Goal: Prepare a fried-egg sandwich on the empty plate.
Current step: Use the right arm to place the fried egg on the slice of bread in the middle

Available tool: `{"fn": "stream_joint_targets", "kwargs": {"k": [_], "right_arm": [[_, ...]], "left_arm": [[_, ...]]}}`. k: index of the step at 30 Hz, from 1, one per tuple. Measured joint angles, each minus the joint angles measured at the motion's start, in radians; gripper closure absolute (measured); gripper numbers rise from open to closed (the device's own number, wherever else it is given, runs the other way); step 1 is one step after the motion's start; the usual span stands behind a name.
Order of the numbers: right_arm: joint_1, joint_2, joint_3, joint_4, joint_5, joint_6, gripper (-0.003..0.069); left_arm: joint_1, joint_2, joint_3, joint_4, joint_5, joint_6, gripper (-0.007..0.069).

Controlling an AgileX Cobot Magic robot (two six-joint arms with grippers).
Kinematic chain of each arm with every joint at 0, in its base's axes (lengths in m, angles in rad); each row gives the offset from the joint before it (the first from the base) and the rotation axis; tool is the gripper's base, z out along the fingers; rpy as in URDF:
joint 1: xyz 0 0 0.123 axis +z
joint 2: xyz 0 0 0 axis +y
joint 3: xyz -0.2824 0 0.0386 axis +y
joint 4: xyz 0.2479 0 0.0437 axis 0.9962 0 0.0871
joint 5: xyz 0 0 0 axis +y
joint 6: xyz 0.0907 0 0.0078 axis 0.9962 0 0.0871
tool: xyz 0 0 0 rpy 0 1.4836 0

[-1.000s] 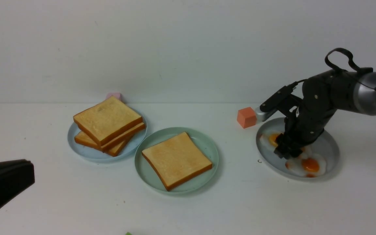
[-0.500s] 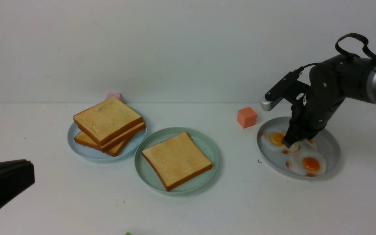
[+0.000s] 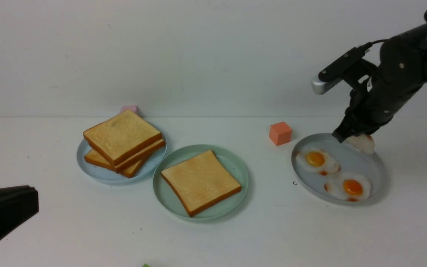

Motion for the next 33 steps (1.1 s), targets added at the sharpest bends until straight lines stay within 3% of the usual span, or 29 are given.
{"fn": "stream_joint_targets", "kwargs": {"k": [7,14,18,33], "right_arm": [[0.081,-0.141,0.0,0.041,0.044,0.047,0.06],[0.357,-0.161,0.0,0.09,-0.046,0.066,0.06],[0.446,-0.076,-0.001,0.097,-0.117,0.081,0.06],[0.468,0.196,-0.168,0.068,-0.155,0.085,0.06]], "left_arm": [[0.0,0.0,0.0,0.019,0.001,0.0,0.0638],[0.0,0.0,0.0,0.032,0.0,0.0,0.0638],[0.0,0.0,0.0,0.032,-0.001,0.0,0.0638],[0.0,0.0,0.0,0.033,-0.044,0.0,0.0638]]}}
